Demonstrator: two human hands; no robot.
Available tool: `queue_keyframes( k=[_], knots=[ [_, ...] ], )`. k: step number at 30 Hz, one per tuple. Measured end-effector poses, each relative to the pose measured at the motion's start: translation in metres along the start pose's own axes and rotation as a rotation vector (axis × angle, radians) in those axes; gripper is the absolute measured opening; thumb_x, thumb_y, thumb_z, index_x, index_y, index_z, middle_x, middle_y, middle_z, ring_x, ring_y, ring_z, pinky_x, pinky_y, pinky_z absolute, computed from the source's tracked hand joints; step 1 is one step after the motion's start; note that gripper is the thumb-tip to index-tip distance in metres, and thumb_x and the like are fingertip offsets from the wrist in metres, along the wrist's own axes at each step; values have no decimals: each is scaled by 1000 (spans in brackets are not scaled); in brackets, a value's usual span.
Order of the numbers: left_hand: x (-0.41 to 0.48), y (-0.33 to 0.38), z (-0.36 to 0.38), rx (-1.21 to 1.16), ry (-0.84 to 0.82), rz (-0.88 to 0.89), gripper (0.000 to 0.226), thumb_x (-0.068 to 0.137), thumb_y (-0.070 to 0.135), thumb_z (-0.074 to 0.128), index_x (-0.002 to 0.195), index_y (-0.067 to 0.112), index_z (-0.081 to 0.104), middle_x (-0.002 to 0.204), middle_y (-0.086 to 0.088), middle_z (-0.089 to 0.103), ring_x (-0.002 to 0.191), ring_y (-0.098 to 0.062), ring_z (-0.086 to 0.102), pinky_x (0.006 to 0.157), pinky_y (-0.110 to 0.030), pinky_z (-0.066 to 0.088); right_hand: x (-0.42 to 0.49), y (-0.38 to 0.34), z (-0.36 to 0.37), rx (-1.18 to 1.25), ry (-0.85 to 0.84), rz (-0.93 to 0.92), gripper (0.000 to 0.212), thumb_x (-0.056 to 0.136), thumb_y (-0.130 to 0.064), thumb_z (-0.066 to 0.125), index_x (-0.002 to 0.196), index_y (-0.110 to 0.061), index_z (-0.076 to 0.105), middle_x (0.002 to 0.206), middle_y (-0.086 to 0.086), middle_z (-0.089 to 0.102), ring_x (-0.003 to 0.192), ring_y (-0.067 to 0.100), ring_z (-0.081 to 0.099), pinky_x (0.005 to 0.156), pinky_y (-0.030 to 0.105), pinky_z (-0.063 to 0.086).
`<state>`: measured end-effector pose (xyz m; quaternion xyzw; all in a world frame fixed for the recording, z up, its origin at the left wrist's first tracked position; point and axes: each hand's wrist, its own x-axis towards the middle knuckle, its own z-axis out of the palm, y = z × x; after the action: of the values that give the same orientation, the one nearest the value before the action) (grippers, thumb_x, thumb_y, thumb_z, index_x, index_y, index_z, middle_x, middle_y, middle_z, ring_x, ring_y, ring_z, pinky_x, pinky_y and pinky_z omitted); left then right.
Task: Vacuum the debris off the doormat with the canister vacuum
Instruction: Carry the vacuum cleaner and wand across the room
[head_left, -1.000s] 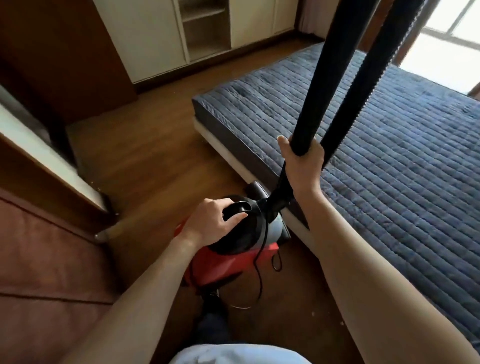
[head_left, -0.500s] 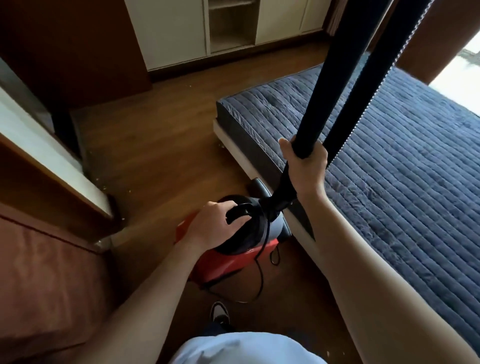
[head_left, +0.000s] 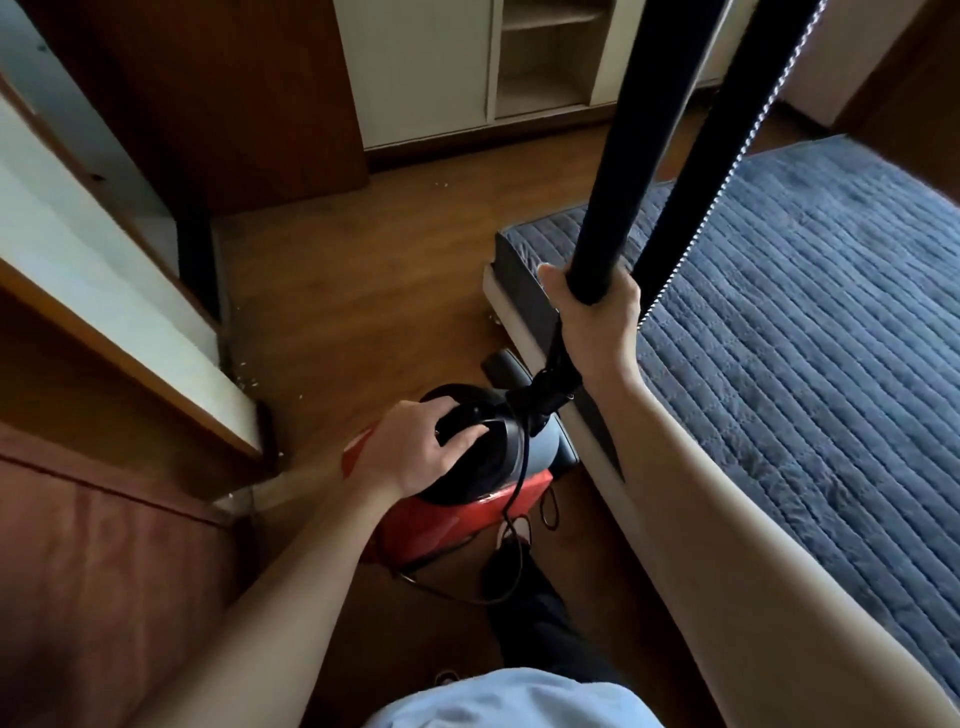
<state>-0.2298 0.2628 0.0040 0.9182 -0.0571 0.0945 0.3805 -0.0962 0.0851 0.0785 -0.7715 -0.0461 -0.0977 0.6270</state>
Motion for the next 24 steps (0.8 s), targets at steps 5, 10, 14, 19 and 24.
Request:
queue_keyframes(
  k=[5, 10, 14, 19, 24],
  knots=[
    [71, -28, -3, 40, 38, -67, 42, 92, 55, 57, 105, 19, 74, 89, 9, 75, 79, -6, 70, 71, -32, 57, 83, 9, 34, 14, -55, -73, 50, 80, -43, 75, 79, 5, 60, 74, 24, 64, 65, 35, 59, 61, 38, 50],
    [143, -46, -4, 115, 92, -130, 50, 90, 61, 52, 107, 19, 72, 88, 7, 75, 78, -8, 71, 69, -35, 57, 165, 17, 58, 46, -115, -73, 46, 82, -38, 77, 80, 5, 60, 73, 24, 63, 68, 40, 60, 63, 46, 52],
    [189, -62, -6, 175, 113, -168, 50, 90, 63, 50, 98, 18, 71, 78, 7, 73, 68, -10, 68, 61, -37, 55, 219, 21, 77, 82, -170, -55, 42, 84, -29, 79, 78, 4, 54, 62, 7, 51, 57, 27, 51, 55, 39, 47],
    [235, -83, -17, 215, 138, -212, 47, 91, 64, 51, 89, 20, 67, 72, 7, 69, 62, -11, 66, 58, -39, 54, 268, 18, 102, 97, -221, -71, 41, 87, -25, 78, 80, 6, 54, 64, 4, 50, 58, 17, 48, 56, 30, 42],
    [275, -109, -27, 211, 165, -214, 45, 91, 60, 53, 98, 19, 71, 81, 7, 73, 70, -11, 69, 65, -36, 57, 312, 25, 136, 95, -261, -50, 40, 88, -29, 77, 83, 5, 57, 68, 11, 56, 60, 22, 52, 58, 35, 47]
  ],
)
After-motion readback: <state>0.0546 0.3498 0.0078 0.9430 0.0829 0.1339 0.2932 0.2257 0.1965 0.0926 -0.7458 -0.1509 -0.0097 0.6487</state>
